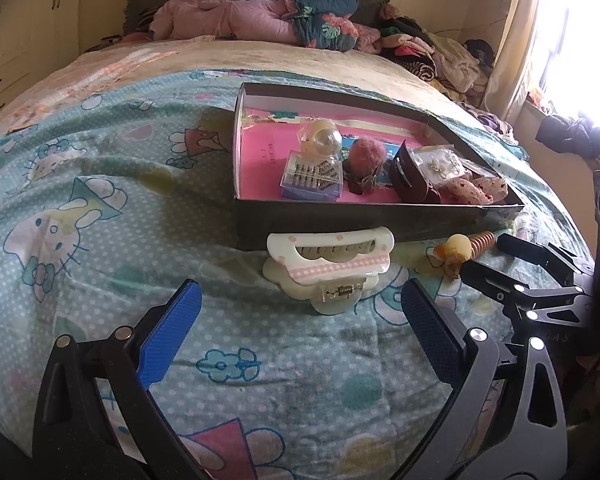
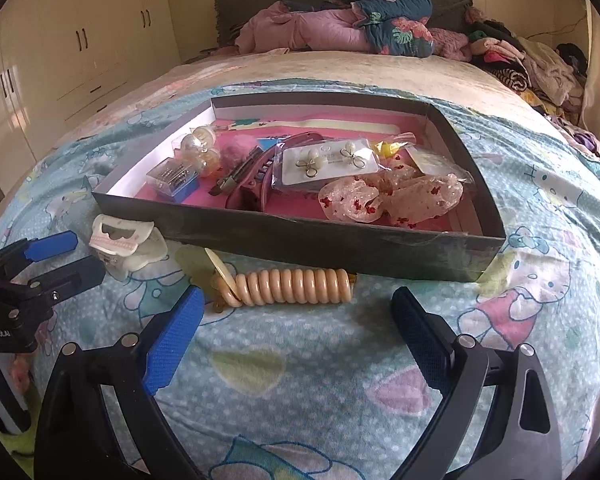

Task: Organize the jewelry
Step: 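Grasp the wooden bead coil hair tie with the right tool while the left tool grasps the white claw clip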

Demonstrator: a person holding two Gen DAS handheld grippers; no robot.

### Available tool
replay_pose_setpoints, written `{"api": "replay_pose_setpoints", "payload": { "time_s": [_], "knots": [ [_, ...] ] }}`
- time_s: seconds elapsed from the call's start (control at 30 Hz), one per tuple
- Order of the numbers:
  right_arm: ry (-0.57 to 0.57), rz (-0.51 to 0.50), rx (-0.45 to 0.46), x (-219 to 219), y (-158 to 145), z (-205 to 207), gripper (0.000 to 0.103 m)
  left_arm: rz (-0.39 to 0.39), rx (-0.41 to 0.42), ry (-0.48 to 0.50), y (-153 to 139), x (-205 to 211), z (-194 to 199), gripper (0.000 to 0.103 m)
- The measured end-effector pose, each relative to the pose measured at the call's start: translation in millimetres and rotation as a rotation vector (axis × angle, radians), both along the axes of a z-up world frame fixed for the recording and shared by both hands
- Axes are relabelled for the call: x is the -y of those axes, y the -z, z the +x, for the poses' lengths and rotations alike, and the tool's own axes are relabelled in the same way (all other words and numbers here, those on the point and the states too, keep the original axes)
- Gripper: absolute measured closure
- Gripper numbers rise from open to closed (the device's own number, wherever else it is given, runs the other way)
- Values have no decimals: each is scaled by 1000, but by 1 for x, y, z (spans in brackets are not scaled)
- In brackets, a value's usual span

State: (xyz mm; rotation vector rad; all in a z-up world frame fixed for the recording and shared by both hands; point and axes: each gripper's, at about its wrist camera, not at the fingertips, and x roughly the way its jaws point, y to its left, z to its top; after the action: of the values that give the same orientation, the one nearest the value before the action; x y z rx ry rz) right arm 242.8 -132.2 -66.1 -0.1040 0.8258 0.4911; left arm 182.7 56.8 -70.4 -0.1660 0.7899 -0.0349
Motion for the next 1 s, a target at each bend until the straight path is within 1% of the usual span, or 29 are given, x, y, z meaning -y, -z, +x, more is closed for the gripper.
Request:
{"api": "replay_pose_setpoints", "payload": {
  "time_s": [0.2,0.23,0.27,0.37,0.47,0.6,0.77,0.8,0.9,0.93,1.0],
  "knots": [
    [8,16,-17,-4,4,7,11,-14,-11,4,5,3,10,12],
    [8,16,-17,-5,4,7,14,-17,-12,4,6,3,13,12],
    [7,12,-15,-7,5,7,21,-18,-13,1,7,3,14,12],
    [-1,0,-7,-10,5,6,30,-28,-15,-7,8,3,18,12],
    [-4,5,-2,-8,5,5,32,-28,-16,-10,8,4,21,12],
    [-19,4,6,-6,5,0,32,-27,-14,-14,8,6,22,12],
    [-31,-2,16,-4,5,-9,32,-13,-19,-3,9,12,25,23],
    [-31,-2,16,-3,5,-11,32,-13,-21,-2,10,13,26,24],
    [-29,3,11,1,5,-17,32,-11,-21,8,9,14,26,32],
    [-29,5,9,3,5,-19,32,-9,-22,8,9,14,26,37],
    [-25,9,5,4,5,-21,32,-6,-24,13,9,15,25,38]
  ]
}}
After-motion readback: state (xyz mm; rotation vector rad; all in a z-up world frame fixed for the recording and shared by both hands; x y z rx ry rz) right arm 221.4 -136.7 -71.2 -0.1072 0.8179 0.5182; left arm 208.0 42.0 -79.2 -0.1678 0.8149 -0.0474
